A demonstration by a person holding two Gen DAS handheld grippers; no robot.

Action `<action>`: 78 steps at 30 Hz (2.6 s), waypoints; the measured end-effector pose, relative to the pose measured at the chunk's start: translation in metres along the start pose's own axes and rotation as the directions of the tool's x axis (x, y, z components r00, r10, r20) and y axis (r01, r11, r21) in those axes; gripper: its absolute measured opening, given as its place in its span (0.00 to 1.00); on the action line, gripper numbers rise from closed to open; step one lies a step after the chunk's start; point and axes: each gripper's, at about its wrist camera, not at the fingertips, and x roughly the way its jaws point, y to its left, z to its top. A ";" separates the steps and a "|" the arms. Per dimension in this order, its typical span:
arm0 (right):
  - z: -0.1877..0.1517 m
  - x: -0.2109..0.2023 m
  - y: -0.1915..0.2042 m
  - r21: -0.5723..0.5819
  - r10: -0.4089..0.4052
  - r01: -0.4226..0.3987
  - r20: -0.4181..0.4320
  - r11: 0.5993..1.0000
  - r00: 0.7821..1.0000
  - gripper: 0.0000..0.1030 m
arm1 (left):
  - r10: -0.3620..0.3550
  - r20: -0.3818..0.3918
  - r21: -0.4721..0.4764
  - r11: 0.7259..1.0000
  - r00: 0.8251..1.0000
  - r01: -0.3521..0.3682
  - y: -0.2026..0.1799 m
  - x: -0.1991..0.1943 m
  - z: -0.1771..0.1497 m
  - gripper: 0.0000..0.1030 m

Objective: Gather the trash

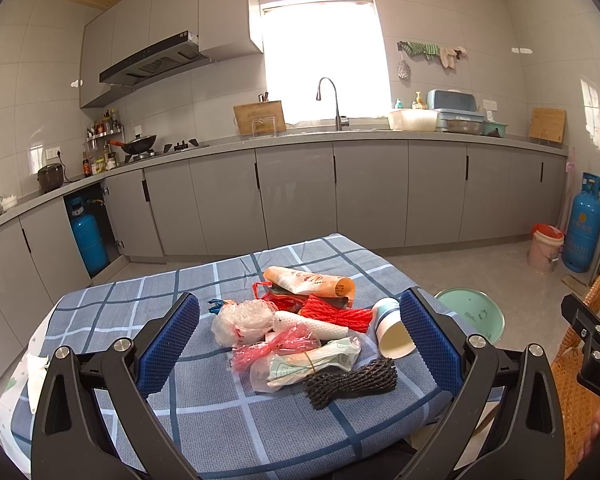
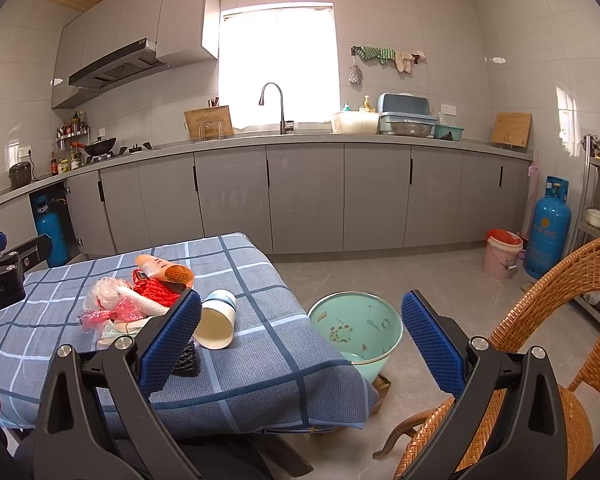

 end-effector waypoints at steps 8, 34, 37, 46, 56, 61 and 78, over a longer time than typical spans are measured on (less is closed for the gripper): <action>-0.001 0.007 0.001 -0.002 0.004 -0.004 -0.012 1.000 1.000 0.95 | 0.000 -0.002 0.001 1.000 1.000 0.000 0.000 0.000 -0.001 0.96; -0.012 0.075 0.004 -0.012 -0.007 0.006 -0.088 1.000 0.996 0.95 | 0.146 -0.156 -0.017 0.988 0.977 -0.151 0.053 0.065 -0.023 0.96; -0.013 0.092 0.011 -0.019 0.010 -0.012 -0.094 1.000 0.996 0.95 | 0.163 -0.188 -0.021 0.985 0.968 -0.170 0.064 0.079 -0.030 0.96; -0.020 0.152 0.049 -0.076 0.058 -0.072 -0.174 0.995 0.983 0.95 | 0.194 -0.297 -0.035 0.976 0.935 -0.214 0.090 0.133 -0.055 0.96; -0.031 0.198 0.073 -0.089 0.098 -0.122 -0.235 0.989 0.967 0.95 | 0.181 -0.334 0.005 0.982 0.925 -0.190 0.089 0.199 -0.053 0.95; -0.037 0.212 0.083 -0.107 0.106 -0.137 -0.252 0.985 0.962 0.95 | 0.164 -0.364 0.037 0.986 0.917 -0.162 0.078 0.232 -0.057 0.81; -0.038 0.209 0.090 -0.114 0.163 -0.199 -0.268 0.973 0.950 0.87 | 0.094 -0.315 -0.029 0.994 0.944 -0.109 0.096 0.215 -0.050 0.13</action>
